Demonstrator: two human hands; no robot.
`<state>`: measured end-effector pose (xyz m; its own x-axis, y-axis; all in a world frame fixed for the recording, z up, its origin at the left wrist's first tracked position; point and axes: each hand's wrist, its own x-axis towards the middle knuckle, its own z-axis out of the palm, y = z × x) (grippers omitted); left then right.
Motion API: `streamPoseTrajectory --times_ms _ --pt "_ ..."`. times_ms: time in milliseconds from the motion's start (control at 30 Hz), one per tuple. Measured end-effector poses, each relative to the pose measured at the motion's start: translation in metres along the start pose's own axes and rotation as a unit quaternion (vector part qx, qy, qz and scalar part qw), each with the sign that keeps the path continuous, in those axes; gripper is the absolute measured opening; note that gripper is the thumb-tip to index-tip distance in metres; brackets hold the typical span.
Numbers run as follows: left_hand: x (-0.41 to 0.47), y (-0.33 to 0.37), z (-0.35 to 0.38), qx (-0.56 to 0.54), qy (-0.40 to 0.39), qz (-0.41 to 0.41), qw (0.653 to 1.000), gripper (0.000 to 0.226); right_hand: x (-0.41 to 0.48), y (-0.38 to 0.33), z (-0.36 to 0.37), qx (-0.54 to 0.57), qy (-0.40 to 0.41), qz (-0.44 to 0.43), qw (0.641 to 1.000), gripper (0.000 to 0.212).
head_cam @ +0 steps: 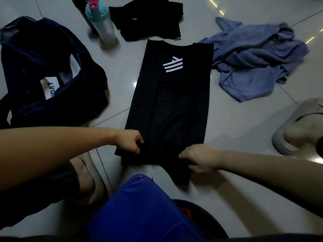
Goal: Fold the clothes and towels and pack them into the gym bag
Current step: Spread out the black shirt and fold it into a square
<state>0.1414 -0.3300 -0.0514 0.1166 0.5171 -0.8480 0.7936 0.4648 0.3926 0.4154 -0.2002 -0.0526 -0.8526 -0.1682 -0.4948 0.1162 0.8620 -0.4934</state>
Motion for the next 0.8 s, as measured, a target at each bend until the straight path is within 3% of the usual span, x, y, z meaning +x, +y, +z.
streamPoseTrajectory --times_ms 67,167,400,533,667,800 --pt "0.0 0.002 -0.007 -0.004 -0.041 -0.024 0.999 0.014 -0.001 -0.005 -0.007 0.115 -0.029 0.051 0.992 0.017" --pt "0.002 0.007 -0.011 0.048 -0.089 -0.053 0.993 0.014 -0.01 -0.002 -0.006 0.254 -0.045 0.105 0.961 0.02" --pt "0.003 0.025 -0.029 0.006 -0.156 -0.081 0.984 0.015 -0.052 0.015 0.0 0.522 0.048 0.197 0.828 0.025" --pt "0.006 0.033 -0.057 -0.043 -0.067 -0.044 0.996 0.014 -0.053 0.037 -0.008 0.598 0.108 0.222 0.763 0.023" --pt "0.012 0.029 -0.086 -0.03 0.03 0.008 0.999 0.004 -0.042 0.061 -0.022 0.589 0.166 0.243 0.753 0.031" --pt "0.026 0.025 -0.106 -0.072 0.132 0.029 0.988 0.012 -0.025 0.078 -0.04 0.581 0.199 0.247 0.75 0.035"
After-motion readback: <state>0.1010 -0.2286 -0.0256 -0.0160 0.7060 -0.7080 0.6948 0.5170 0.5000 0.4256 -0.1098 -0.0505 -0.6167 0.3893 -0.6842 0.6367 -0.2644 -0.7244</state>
